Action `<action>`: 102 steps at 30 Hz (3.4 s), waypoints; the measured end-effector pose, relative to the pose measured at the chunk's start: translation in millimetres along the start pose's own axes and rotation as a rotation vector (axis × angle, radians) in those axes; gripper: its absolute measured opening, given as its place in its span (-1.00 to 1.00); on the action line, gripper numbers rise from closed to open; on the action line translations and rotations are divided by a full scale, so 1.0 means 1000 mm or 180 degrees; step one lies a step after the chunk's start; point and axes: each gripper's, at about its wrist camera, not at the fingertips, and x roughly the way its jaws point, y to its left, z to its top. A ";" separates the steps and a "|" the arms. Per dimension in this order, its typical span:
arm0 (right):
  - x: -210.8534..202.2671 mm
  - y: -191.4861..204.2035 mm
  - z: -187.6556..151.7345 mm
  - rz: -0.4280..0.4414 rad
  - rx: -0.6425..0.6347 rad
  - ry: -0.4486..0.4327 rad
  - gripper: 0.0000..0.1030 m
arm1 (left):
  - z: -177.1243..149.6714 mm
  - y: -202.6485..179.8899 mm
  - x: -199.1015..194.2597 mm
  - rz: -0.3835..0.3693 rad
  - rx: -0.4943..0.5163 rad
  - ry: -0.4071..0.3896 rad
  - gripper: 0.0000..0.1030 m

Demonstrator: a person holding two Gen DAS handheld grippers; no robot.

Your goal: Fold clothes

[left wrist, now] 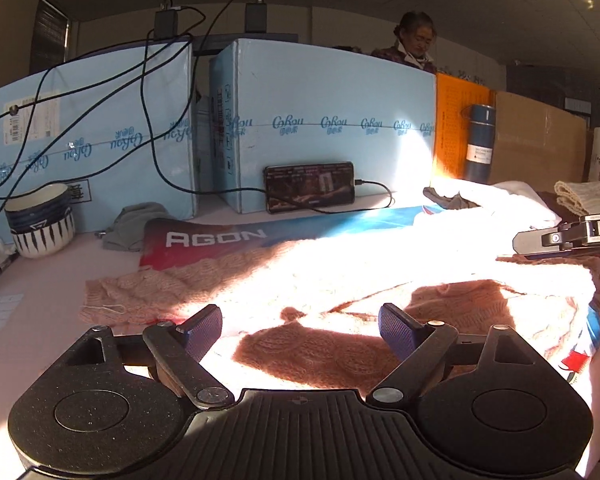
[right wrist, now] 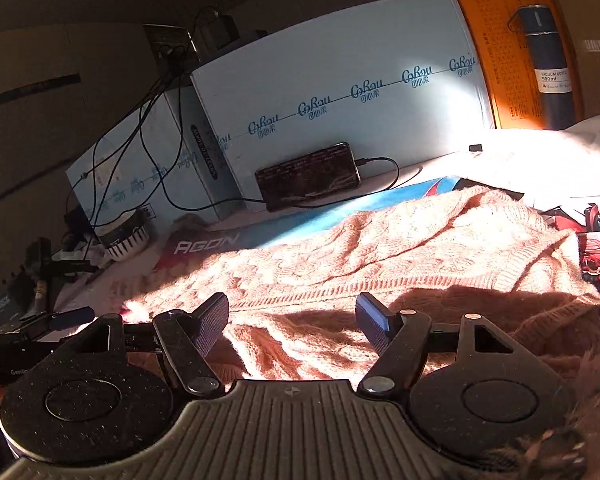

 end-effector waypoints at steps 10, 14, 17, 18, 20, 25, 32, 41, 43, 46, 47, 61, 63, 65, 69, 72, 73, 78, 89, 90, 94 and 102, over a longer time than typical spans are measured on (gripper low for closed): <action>-0.018 -0.020 -0.008 0.0607 0.0326 -0.0010 -0.88 | 0.005 -0.008 0.003 -0.0204 0.0040 -0.0062 0.71; -0.033 -0.055 -0.004 0.1691 0.1162 -0.0119 -0.88 | 0.009 -0.016 0.005 -0.0302 0.0077 -0.0100 0.71; -0.030 -0.057 -0.004 0.1741 0.1095 0.0048 -0.88 | 0.011 -0.023 0.008 -0.0378 0.0108 -0.0130 0.71; -0.027 -0.053 -0.005 0.1627 0.0981 0.0126 -0.88 | 0.012 -0.025 0.008 -0.0405 0.0122 -0.0138 0.71; -0.020 -0.043 -0.006 0.1319 0.0693 0.0235 -0.88 | 0.014 -0.032 0.010 -0.0465 0.0162 -0.0153 0.71; -0.013 -0.033 -0.001 0.1093 0.0470 0.0102 -0.88 | 0.022 -0.048 0.016 -0.0587 0.0293 -0.0205 0.71; 0.007 -0.019 -0.004 0.0358 0.0138 0.0250 -0.82 | 0.031 -0.076 0.039 -0.0546 0.0574 -0.0126 0.77; -0.022 -0.022 -0.007 0.0035 -0.0075 0.0071 0.20 | 0.023 -0.108 0.080 -0.0638 0.1387 0.0272 0.80; -0.022 -0.028 -0.010 0.0044 -0.0002 0.0164 0.21 | 0.024 -0.106 0.085 -0.0641 0.1449 0.0309 0.88; -0.020 -0.021 -0.018 -0.0108 -0.0267 0.0148 0.20 | 0.032 -0.095 0.092 -0.0629 0.1336 0.0310 0.91; -0.020 -0.015 -0.020 -0.0181 -0.0404 0.0132 0.20 | 0.035 -0.091 0.095 -0.0625 0.1299 0.0311 0.91; 0.032 0.023 0.023 -0.0424 -0.1249 -0.0012 0.28 | 0.063 -0.033 0.129 -0.0443 0.0735 0.0323 0.95; 0.047 0.029 0.032 -0.0407 -0.1362 0.0023 0.28 | 0.059 -0.015 0.132 -0.0349 0.0546 0.0347 0.95; 0.061 0.036 0.041 -0.0390 -0.1474 0.0059 0.27 | 0.056 0.003 0.137 -0.0227 0.0335 0.0388 0.95; 0.108 0.032 0.049 -0.0401 -0.1357 0.0461 0.20 | 0.049 0.020 0.151 -0.0015 0.0157 0.0617 0.95; 0.123 0.019 0.052 -0.0437 -0.1138 0.0626 0.04 | 0.047 0.020 0.158 0.0093 0.0147 0.0762 0.96; 0.123 0.016 0.053 -0.0411 -0.1071 0.0626 -0.08 | 0.046 0.020 0.158 0.0099 0.0154 0.0762 0.97; 0.119 0.012 0.060 -0.0476 -0.1020 0.0615 -0.73 | 0.047 0.019 0.157 0.0122 0.0174 0.0757 0.99; 0.108 0.040 0.057 -0.0125 -0.0904 0.0722 -0.76 | 0.048 0.019 0.157 0.0124 0.0186 0.0751 0.99; 0.112 0.040 0.054 -0.0185 -0.0935 0.0755 -0.65 | 0.048 0.019 0.157 0.0124 0.0185 0.0749 0.99; 0.114 0.032 0.050 -0.0168 -0.0792 0.0737 -0.16 | 0.048 0.019 0.157 0.0120 0.0181 0.0748 0.99; 0.078 0.023 0.060 -0.0399 -0.0726 0.0193 0.49 | 0.048 0.020 0.157 0.0119 0.0174 0.0754 1.00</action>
